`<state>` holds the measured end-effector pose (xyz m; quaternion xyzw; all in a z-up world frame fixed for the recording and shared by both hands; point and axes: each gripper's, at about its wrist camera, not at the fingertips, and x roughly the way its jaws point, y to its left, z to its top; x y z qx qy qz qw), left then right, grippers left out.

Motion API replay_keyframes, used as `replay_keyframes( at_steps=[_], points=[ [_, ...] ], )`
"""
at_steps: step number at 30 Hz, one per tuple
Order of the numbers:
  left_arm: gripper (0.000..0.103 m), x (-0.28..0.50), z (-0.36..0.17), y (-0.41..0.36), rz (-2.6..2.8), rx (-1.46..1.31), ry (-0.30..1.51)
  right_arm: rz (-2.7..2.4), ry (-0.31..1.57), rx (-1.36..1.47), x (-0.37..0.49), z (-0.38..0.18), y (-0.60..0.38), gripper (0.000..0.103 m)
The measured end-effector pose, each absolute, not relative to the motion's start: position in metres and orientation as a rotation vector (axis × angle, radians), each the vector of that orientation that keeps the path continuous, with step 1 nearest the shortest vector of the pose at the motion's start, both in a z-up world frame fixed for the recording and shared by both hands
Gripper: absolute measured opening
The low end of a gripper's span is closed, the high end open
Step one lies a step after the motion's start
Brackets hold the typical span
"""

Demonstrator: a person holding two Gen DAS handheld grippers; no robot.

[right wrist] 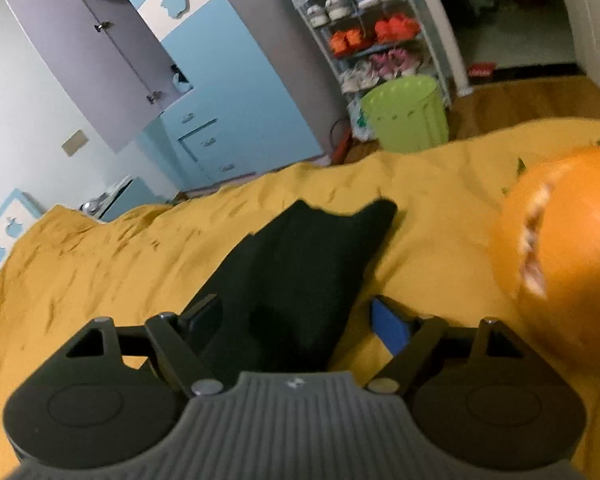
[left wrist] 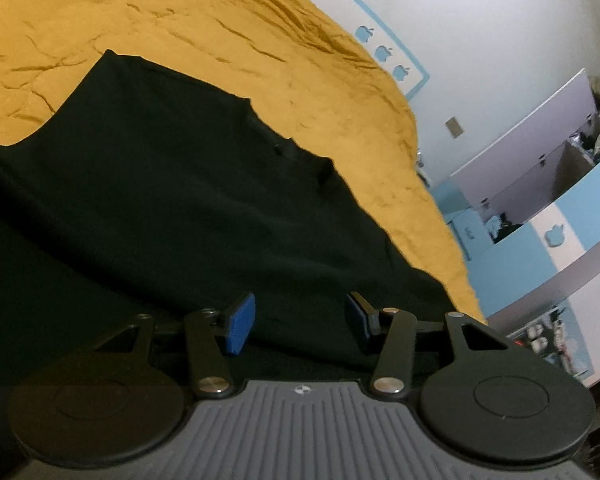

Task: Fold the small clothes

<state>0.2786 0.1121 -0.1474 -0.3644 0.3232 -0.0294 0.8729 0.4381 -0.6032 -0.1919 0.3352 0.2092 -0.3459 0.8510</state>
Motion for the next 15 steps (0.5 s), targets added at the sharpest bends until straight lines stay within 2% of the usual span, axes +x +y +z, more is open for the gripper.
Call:
replay_keyframes(
  at_steps=[1,2,3,8,15],
  points=[
    [0.058,0.281,-0.149,0.113,-0.053,-0.754,0.681,-0.734,0.449,0.687,0.443,-0.193,-0.604,0.060],
    [0.058,0.282,-0.151,0.113,-0.049,-0.756,0.688,-0.745,0.468,0.663,0.447,-0.196,-0.608,0.029],
    [0.058,0.280,-0.152,0.113,-0.050,-0.763,0.692,-0.751,0.482,0.645,0.449,-0.197,-0.610,0.019],
    [0.058,0.277,-0.152,0.116,-0.063,-0.765,0.698,-0.725,0.443,0.660,0.441,-0.183,-0.610,0.008],
    [0.058,0.265,-0.145,0.126,-0.090,-0.809,0.669,-0.537,0.351,0.615,0.434,-0.106,-0.558,0.006]
  ],
)
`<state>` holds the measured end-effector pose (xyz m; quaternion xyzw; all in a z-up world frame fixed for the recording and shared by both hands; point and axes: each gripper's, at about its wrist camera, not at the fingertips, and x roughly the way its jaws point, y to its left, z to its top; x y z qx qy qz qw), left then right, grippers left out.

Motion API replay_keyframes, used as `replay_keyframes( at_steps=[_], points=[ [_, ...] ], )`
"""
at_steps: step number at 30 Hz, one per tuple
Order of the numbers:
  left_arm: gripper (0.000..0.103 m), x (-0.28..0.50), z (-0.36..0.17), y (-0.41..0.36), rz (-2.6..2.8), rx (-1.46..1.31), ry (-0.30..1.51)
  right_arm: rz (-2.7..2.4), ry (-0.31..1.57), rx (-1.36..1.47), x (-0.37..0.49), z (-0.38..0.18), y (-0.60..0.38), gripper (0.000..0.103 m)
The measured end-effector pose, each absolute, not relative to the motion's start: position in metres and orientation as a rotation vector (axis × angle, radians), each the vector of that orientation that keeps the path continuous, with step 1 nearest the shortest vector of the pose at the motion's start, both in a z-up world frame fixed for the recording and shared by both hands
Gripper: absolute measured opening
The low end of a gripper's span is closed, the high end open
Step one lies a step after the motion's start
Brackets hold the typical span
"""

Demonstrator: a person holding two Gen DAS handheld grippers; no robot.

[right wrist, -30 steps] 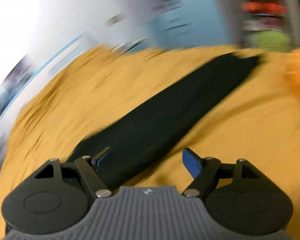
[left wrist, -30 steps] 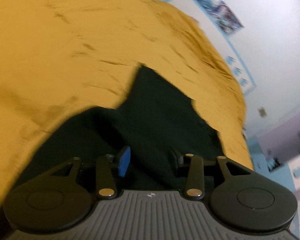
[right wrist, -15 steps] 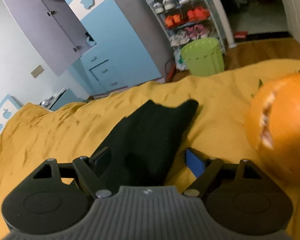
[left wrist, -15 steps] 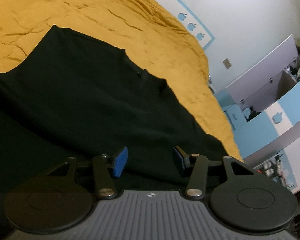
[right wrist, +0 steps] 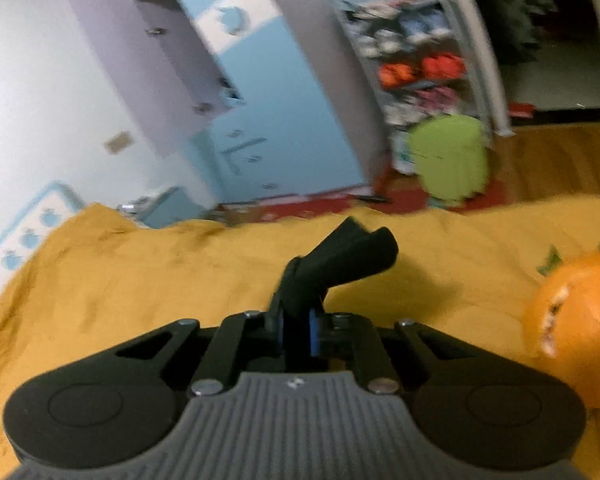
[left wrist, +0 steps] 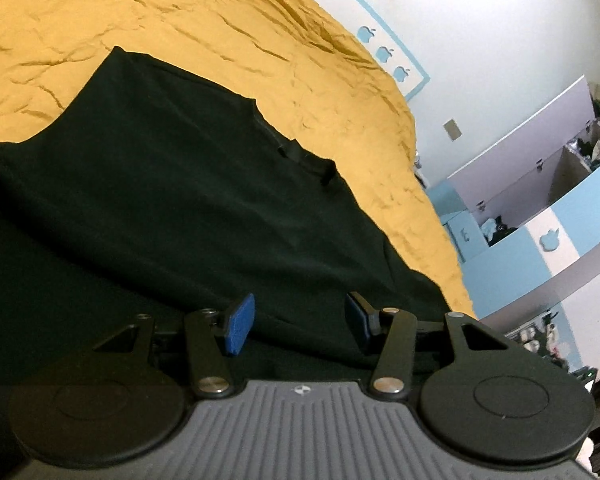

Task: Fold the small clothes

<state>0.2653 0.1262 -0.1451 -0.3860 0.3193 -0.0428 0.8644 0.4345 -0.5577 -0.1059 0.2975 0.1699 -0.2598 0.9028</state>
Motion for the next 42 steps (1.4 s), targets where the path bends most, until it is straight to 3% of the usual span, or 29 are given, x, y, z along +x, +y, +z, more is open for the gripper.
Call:
replay_keyframes(
  at_steps=[10,18,19,22,23,26,28,37,42],
  points=[
    [0.061,0.229,-0.141,0.168,-0.057,-0.917,0.565,0.064,0.268,0.526,0.427,0.001,-0.332,0.006],
    [0.062,0.196,-0.158,0.213,0.018,-1.052,0.496,0.557,0.431,0.472,0.399,-0.053,-0.078,0.006],
    [0.062,0.194,-0.160,0.217,0.029,-1.057,0.496,0.607,0.468,0.450,0.394,-0.068,-0.049,0.012],
    [0.062,0.188,-0.168,0.232,0.080,-1.069,0.500,0.695,0.574,0.385,0.383,-0.106,0.010,0.049],
    [0.062,0.186,-0.169,0.236,0.088,-1.073,0.500,0.692,0.582,0.363,0.378,-0.112,0.018,0.050],
    [0.062,0.185,-0.173,0.246,0.104,-1.076,0.497,0.692,0.592,0.383,0.374,-0.116,0.001,0.052],
    [0.062,0.189,-0.173,0.249,0.099,-1.085,0.502,0.641,0.596,0.403,0.375,-0.113,-0.032,0.059],
    [0.062,0.234,-0.194,0.240,0.116,-1.164,0.565,0.229,0.668,0.721,0.378,-0.135,-0.248,0.061],
    [0.062,0.240,-0.190,0.230,0.125,-1.143,0.547,0.176,0.717,0.850,0.372,-0.161,-0.304,0.060]
  ],
)
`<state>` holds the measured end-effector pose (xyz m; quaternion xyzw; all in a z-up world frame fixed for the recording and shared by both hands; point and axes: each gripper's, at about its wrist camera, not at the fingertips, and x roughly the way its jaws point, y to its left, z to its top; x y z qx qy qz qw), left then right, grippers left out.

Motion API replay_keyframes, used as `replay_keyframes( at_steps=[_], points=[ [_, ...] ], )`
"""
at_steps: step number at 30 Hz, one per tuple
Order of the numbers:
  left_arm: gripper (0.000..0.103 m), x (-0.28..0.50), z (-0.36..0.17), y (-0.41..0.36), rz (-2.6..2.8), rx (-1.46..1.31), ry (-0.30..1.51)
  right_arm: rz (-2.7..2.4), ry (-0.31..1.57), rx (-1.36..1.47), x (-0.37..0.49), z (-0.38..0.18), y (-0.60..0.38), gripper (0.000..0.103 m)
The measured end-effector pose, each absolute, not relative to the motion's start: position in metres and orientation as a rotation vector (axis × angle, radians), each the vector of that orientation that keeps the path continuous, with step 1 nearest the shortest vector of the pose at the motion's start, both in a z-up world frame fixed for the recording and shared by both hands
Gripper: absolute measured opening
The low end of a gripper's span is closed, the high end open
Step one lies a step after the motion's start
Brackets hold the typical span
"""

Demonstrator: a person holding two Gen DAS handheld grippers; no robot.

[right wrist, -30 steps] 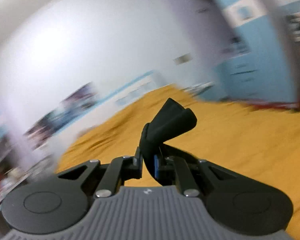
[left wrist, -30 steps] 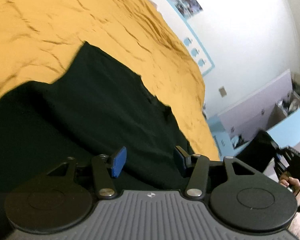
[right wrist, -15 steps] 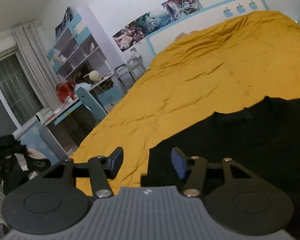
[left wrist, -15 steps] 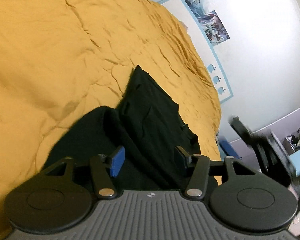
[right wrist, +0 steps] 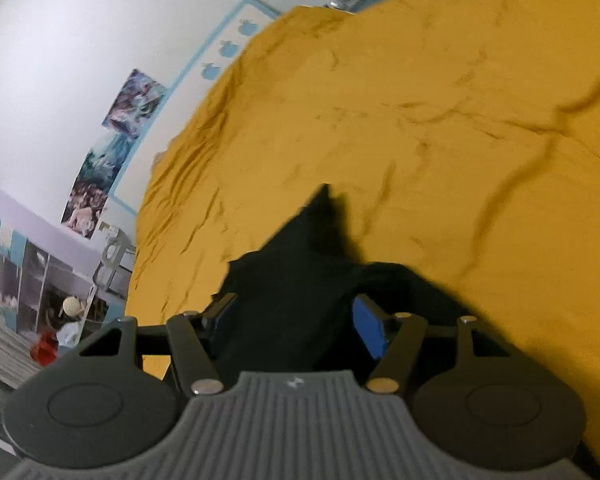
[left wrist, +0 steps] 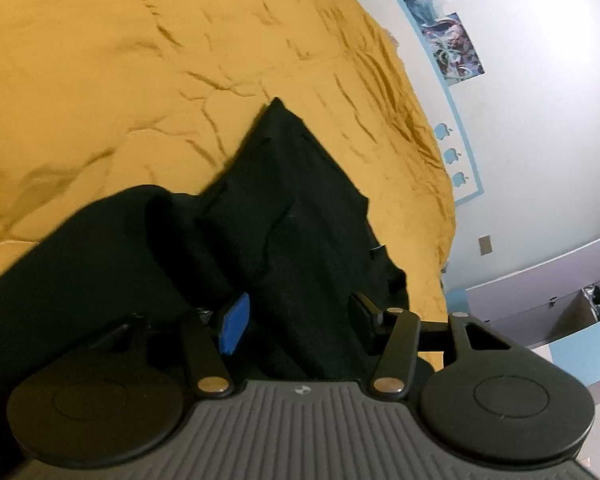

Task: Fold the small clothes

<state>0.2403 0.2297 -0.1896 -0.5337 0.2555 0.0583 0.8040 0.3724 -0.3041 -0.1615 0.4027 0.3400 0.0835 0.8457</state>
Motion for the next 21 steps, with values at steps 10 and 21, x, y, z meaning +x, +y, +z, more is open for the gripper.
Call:
replay_keyframes(
  at_steps=[10,21],
  points=[
    [0.063,0.256,-0.199,0.228,0.196,-1.145,0.601,0.153,0.778,0.972,0.423,-0.211,-0.297,0.060],
    [0.016,0.236,-0.187,0.217,0.209,-1.011,0.502,0.097,0.708,1.046,0.408,-0.215,-0.327,0.000]
  ],
)
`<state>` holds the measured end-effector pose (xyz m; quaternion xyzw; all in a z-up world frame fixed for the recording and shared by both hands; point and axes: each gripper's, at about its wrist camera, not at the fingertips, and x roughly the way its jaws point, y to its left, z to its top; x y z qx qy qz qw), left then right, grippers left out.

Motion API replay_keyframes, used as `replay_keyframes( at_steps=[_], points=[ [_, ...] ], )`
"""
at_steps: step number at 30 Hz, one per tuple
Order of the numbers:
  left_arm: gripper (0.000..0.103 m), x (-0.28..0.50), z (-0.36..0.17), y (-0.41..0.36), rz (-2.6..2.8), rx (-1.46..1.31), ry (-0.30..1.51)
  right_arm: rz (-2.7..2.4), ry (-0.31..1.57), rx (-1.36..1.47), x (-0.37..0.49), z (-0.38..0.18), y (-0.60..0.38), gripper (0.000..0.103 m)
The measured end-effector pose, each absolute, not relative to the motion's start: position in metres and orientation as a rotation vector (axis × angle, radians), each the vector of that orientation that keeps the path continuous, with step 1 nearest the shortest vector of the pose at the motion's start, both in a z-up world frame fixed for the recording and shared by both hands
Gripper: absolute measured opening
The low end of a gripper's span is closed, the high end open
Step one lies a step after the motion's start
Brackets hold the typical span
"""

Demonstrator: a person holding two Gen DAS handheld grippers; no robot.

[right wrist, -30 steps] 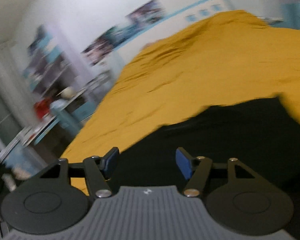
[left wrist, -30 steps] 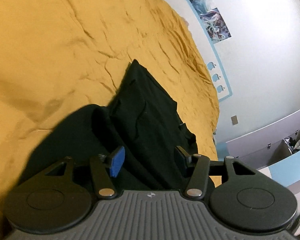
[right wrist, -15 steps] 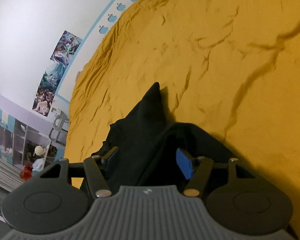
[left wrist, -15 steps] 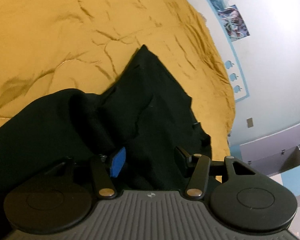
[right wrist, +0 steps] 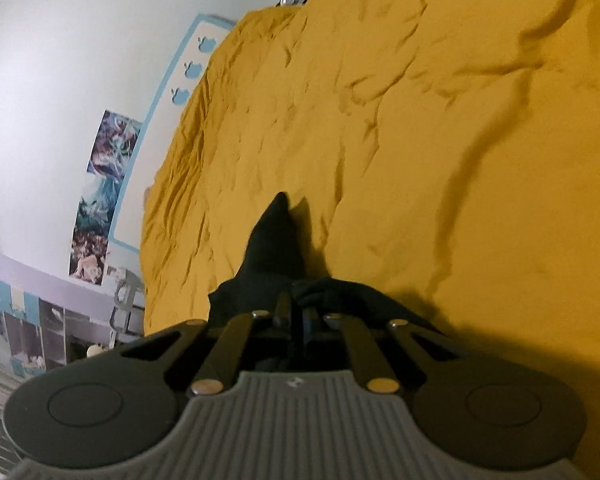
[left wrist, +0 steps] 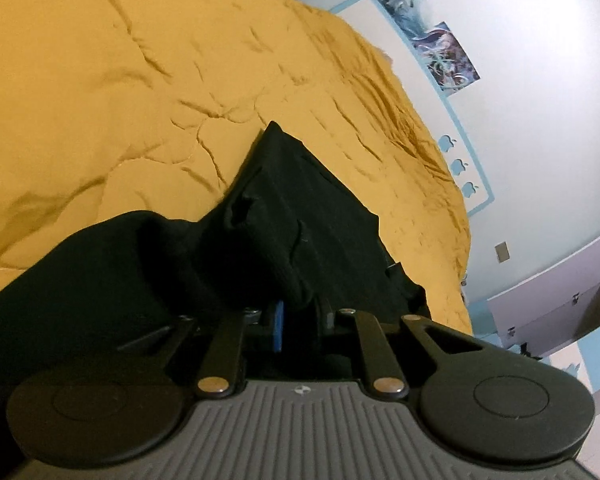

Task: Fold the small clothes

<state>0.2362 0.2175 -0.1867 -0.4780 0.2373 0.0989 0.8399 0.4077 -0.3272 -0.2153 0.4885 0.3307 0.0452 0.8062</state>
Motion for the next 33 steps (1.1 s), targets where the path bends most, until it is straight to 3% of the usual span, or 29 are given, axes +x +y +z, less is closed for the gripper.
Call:
replay_keyframes(
  at_steps=[4,7,11,18,26,28,29,30,33],
  points=[
    [0.017,0.239,-0.205,0.216,0.244,-1.003,0.618,0.027,0.762,1.035,0.413,-0.241,-0.329,0.000],
    [0.025,0.235,-0.194,0.219,0.225,-1.009,0.638,0.043,0.767,1.043,0.408,-0.236,-0.331,0.003],
    [0.028,0.214,-0.172,0.223,0.209,-0.992,0.648,0.086,0.769,0.985,0.396,-0.206,-0.335,0.042],
    [0.036,0.214,-0.147,0.207,0.155,-0.869,0.573,0.167,0.636,0.670,0.445,-0.156,-0.315,0.051],
    [0.036,0.263,-0.170,0.193,0.057,-0.854,0.633,0.170,0.835,0.760,0.564,-0.212,-0.299,0.054],
    [0.036,0.269,-0.177,0.192,0.054,-0.836,0.665,0.197,0.852,0.785,0.575,-0.224,-0.296,0.049],
    [0.036,0.269,-0.180,0.192,0.060,-0.835,0.670,0.226,0.861,0.780,0.579,-0.227,-0.294,0.017],
    [0.037,0.269,-0.181,0.191,0.058,-0.831,0.672,0.231,0.863,0.748,0.581,-0.227,-0.291,0.000],
    [0.037,0.267,-0.180,0.193,0.054,-0.840,0.664,0.233,0.787,0.668,0.577,-0.209,-0.286,0.000]
  ],
)
